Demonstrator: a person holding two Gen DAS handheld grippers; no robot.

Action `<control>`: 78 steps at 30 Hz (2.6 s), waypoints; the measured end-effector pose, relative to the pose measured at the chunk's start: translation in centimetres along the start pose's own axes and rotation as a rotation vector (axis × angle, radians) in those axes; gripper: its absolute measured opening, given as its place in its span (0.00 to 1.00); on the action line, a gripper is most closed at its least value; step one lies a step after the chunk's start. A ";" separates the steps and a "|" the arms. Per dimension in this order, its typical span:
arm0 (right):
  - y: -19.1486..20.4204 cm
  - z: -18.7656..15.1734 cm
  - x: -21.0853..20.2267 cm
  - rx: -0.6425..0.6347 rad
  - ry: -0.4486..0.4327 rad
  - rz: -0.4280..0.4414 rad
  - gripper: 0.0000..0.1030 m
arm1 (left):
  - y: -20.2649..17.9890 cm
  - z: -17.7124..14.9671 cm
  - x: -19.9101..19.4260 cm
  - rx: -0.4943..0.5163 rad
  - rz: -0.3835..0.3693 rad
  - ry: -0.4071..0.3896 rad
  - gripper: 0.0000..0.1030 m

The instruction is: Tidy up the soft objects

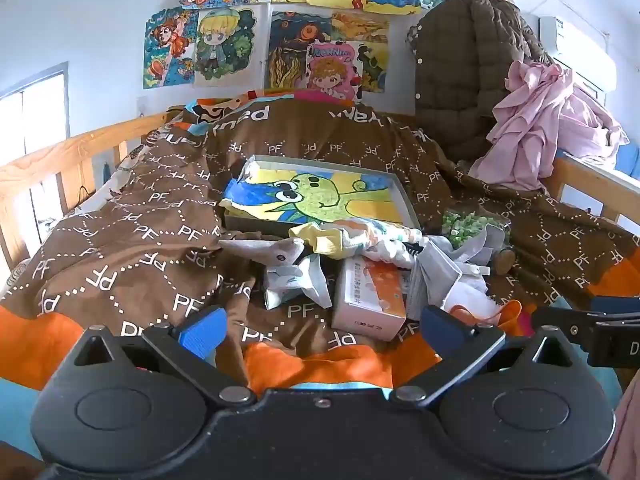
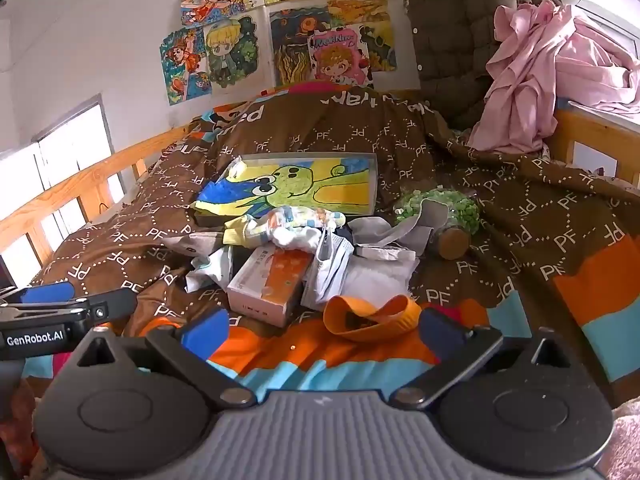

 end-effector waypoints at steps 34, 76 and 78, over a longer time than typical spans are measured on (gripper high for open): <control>0.2 0.0 -0.1 0.003 0.001 0.003 1.00 | 0.4 -0.6 0.6 -0.016 0.005 0.016 0.99; 0.3 0.2 -0.2 0.018 -0.007 -0.001 1.00 | 0.6 -0.7 0.8 -0.020 0.022 0.042 0.99; 0.0 0.4 -0.4 0.034 -0.010 0.006 1.00 | 0.6 -0.6 0.9 -0.019 0.023 0.045 0.99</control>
Point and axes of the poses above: each gripper's, at about its wrist camera, not at the fingertips, and x roughly the way its jaws point, y to its left, z to its top, the point moved 7 cm from there along x, roughly the way its jaws point, and after that the axes turned 5 degrees about x, right-handed, at the moved point
